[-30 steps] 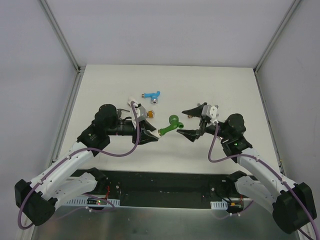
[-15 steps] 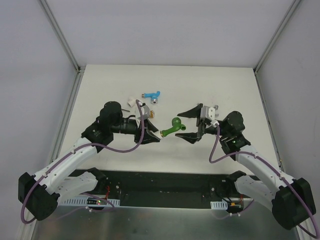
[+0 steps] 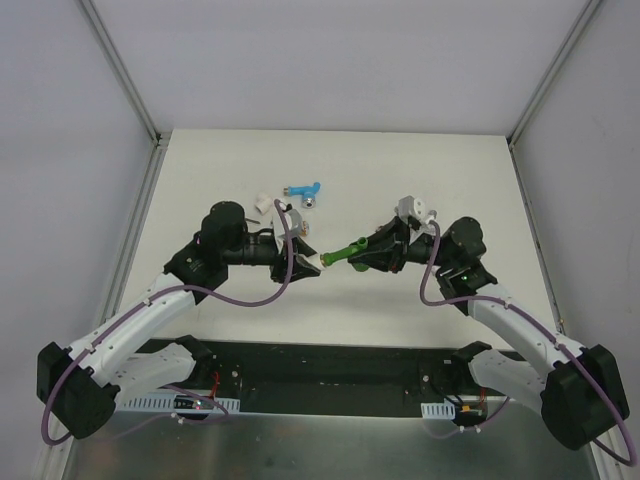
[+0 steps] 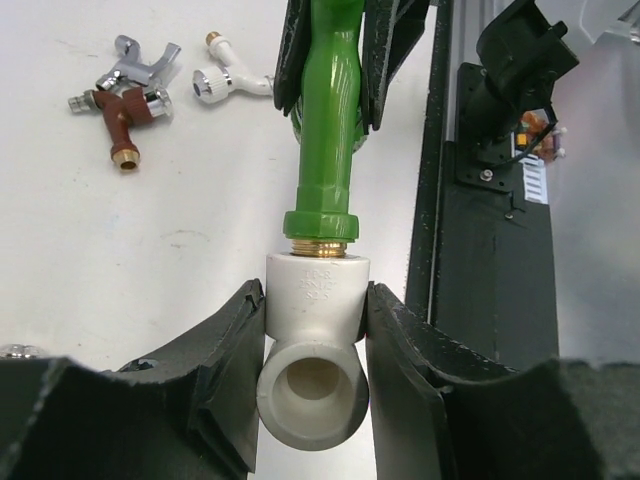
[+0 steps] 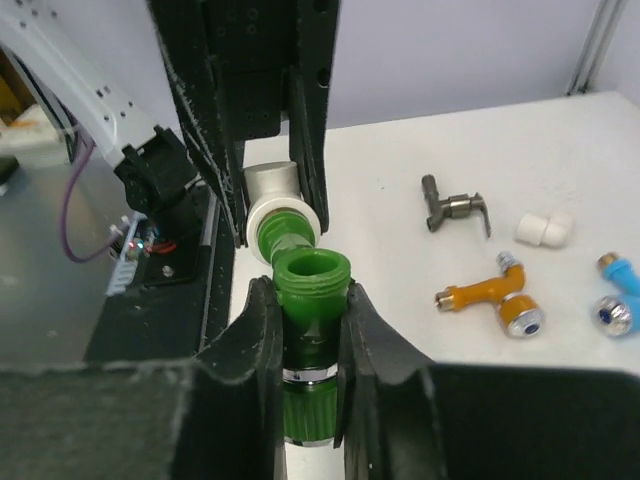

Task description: Install the water faucets

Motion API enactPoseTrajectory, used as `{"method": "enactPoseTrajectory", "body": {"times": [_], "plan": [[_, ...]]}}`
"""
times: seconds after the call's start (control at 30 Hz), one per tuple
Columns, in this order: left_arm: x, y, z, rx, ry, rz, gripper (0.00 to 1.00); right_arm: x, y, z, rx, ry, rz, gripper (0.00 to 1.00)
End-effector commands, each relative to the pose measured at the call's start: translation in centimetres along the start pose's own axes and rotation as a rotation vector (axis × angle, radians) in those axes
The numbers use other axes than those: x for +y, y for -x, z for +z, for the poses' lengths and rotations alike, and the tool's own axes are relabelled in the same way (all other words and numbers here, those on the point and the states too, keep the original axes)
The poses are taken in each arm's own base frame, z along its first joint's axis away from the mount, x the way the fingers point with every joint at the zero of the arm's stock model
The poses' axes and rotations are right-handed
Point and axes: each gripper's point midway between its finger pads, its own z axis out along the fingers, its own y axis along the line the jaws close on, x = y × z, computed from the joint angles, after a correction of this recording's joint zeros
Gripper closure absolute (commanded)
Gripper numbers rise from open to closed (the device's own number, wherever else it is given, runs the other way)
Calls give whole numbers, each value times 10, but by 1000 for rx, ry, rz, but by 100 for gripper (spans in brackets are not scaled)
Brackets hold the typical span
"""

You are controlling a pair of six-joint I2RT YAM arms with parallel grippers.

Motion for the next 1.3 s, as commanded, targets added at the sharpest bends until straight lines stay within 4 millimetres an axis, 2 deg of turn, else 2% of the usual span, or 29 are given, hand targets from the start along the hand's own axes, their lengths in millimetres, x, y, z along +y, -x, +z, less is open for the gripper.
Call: {"method": "enactPoseTrajectory", "body": {"times": [0.0,0.1,0.13,0.17,0.2,0.23,0.33,0.47,0.57,0.63,0.77,0.87,0.93,1.07,1.27], "plan": [[43,34,-3,-103,229,180,100,-4,8,0,-52,-116,318,100],[71,24,2,-74,396,279,100,-24,2,-1,-72,-294,658,100],[81,17,4,-44,464,340,100,-30,-6,-3,-58,-359,780,100],[87,13,7,-19,541,410,100,-35,-11,-4,-46,-408,852,100],[85,11,15,-2,571,494,100,-37,-16,-5,-29,-442,916,100],[96,12,12,0,666,550,100,-37,-18,-5,-29,-460,961,100],[104,16,13,-42,785,658,100,-48,-29,-9,-60,-546,1028,100],[107,18,21,-2,916,859,100,-63,-46,-13,-72,-645,1082,100],[106,28,20,-14,1043,1018,100,-70,-51,-12,-96,-667,1123,96],[105,27,23,-48,1089,1050,100,-75,-52,-13,-112,-689,1133,91],[109,11,28,-46,1085,961,100,-81,-44,-18,-128,-718,1049,68],[107,-6,27,-39,1012,815,100,-83,-36,-24,-105,-721,887,47],[107,-28,26,33,927,717,100,-81,-30,-29,-75,-718,758,34],[107,-41,13,38,812,529,100,-74,-20,-43,23,-696,444,26],[93,-46,12,74,626,387,100,-48,-22,-58,263,-537,50,24]]}}
